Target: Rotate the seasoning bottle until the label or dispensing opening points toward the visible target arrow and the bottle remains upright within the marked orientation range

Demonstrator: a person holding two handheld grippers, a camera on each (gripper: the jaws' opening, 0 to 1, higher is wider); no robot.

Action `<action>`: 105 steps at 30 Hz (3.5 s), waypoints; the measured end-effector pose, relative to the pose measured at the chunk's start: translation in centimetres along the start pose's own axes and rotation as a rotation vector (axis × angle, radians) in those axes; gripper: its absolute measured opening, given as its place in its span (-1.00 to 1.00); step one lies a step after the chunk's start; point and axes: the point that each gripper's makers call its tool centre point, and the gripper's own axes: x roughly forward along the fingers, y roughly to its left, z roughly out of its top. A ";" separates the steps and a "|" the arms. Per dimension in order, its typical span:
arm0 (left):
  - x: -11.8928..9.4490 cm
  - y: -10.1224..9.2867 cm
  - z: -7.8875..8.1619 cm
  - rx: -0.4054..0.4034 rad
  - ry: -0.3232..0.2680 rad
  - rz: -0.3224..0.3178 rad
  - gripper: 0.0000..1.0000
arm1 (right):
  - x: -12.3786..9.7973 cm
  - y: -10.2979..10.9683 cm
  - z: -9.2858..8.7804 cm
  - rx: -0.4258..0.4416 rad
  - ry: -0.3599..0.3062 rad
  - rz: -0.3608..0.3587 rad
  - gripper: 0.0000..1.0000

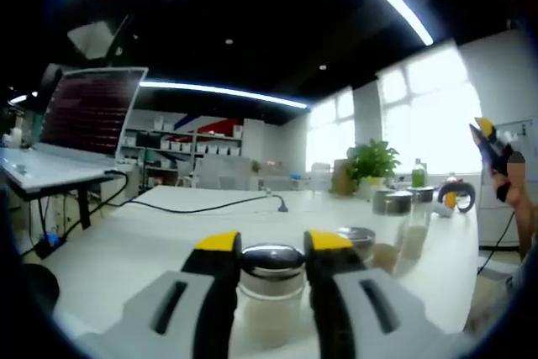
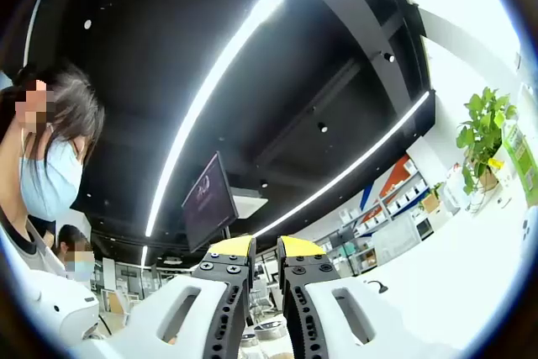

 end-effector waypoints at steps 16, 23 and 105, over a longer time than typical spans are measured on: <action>0.6 -0.6 -0.4 0.021 0.120 -0.237 -0.38 | 0.1 0.3 -0.6 0.039 0.014 0.022 -0.82; 0.8 -0.9 -0.5 -0.020 0.141 -0.325 -0.38 | 0.0 0.9 0.4 0.079 -0.021 0.048 -0.82; -0.6 0.5 0.3 -0.055 0.063 -0.020 -0.06 | -0.4 -0.3 0.2 0.004 0.002 0.016 -0.83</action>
